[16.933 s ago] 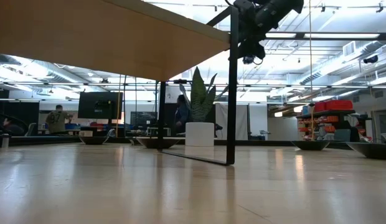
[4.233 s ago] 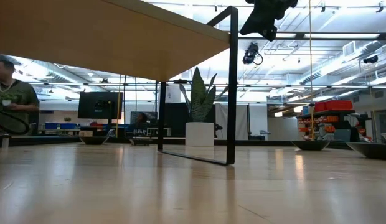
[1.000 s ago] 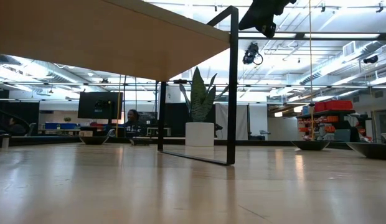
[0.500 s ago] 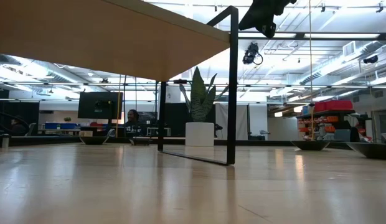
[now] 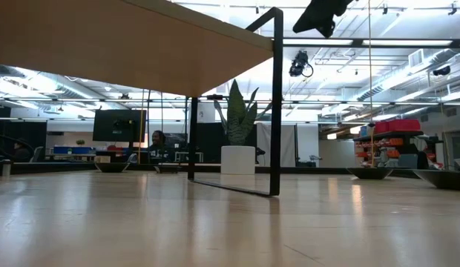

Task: Pick & Place Mini shaped plates
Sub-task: Stack the black leaf shaped plate on top of the black leaf shaped plate on the shelf

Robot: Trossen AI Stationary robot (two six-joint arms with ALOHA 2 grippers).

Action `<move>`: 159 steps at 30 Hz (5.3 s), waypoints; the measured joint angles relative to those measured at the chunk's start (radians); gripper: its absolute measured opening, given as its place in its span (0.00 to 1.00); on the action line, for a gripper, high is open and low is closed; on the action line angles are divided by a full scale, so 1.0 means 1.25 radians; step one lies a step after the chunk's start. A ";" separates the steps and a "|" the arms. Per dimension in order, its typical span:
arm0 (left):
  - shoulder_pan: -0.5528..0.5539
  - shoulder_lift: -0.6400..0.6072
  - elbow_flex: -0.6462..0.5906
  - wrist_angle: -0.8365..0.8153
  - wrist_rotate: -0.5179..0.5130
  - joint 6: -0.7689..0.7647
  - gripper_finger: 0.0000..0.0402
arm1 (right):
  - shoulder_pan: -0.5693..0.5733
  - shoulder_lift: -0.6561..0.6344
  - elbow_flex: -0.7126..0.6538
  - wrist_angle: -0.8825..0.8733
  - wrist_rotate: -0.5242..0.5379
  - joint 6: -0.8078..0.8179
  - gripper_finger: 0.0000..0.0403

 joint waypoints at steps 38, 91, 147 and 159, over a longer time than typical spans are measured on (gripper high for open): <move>0.382 0.150 0.000 0.075 -0.020 0.381 0.58 | -0.088 -0.045 0.000 -0.029 0.014 0.162 0.01; 0.301 0.383 -0.250 0.302 -0.435 0.085 0.58 | -0.088 -0.044 0.000 0.048 0.016 0.088 0.01; 0.397 0.381 -0.314 0.402 -0.331 0.145 0.01 | -0.088 -0.044 0.000 0.097 0.016 0.120 0.01; 0.386 0.291 -0.292 0.360 -0.325 0.145 0.00 | -0.088 -0.044 0.000 0.097 0.016 0.120 0.01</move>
